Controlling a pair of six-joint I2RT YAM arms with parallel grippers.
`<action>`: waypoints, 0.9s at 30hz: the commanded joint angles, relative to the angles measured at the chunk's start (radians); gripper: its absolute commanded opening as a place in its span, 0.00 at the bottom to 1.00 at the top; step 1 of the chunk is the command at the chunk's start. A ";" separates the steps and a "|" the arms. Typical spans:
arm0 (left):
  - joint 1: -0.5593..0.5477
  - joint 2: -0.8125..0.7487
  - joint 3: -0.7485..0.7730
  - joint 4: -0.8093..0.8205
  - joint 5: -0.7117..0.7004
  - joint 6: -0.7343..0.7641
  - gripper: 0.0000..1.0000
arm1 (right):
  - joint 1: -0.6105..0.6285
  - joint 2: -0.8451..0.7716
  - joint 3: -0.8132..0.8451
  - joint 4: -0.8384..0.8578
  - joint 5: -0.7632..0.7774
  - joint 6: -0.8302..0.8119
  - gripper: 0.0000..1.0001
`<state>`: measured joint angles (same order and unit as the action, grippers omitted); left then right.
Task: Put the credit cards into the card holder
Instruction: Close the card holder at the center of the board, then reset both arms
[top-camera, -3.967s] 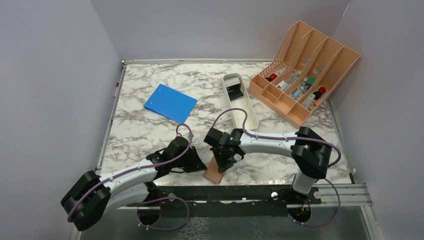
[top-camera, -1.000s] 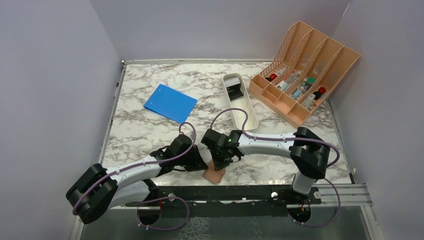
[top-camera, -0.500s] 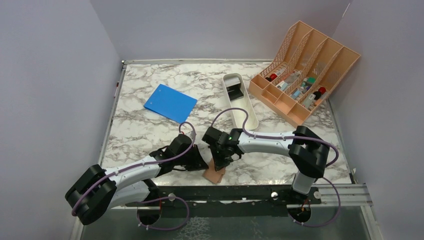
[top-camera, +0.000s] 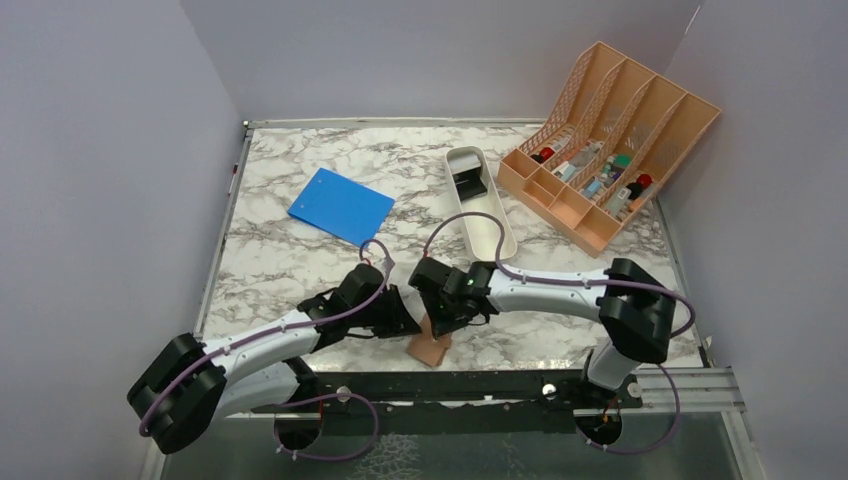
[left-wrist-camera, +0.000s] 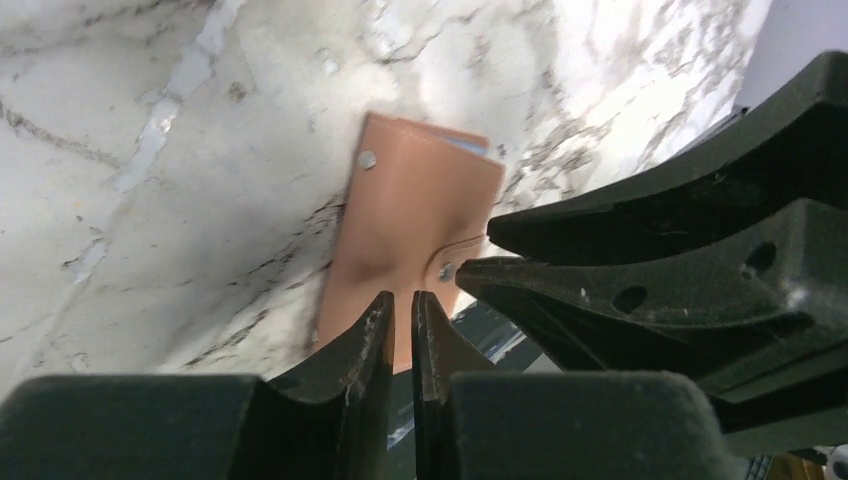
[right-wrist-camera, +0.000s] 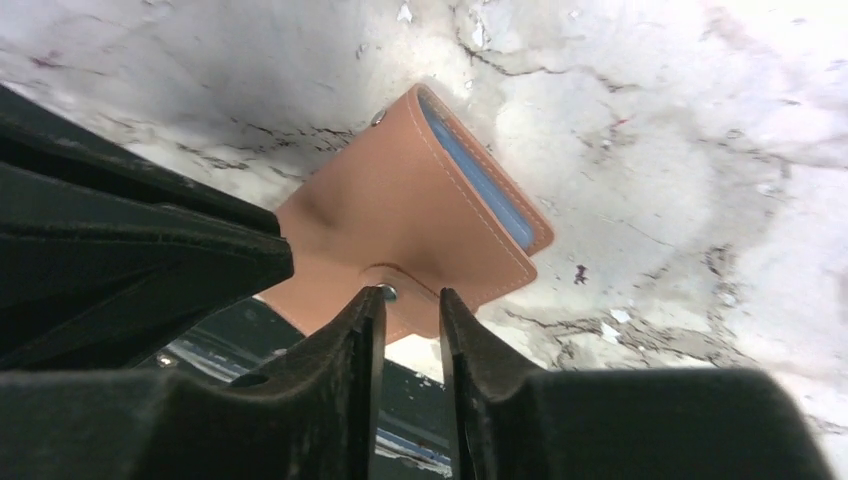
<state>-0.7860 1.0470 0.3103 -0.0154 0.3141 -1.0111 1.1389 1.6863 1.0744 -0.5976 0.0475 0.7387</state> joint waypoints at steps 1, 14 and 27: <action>-0.003 -0.063 0.122 -0.135 -0.090 0.056 0.16 | -0.001 -0.147 0.032 -0.040 0.122 -0.017 0.35; -0.002 -0.156 0.592 -0.514 -0.329 0.345 0.98 | -0.001 -0.695 -0.172 0.093 0.377 0.008 0.99; -0.002 -0.292 0.630 -0.542 -0.469 0.358 0.99 | -0.001 -1.066 -0.139 -0.035 0.602 -0.088 1.00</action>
<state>-0.7860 0.7773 0.9745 -0.5377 -0.0933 -0.6506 1.1374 0.6746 0.9348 -0.6388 0.5491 0.7296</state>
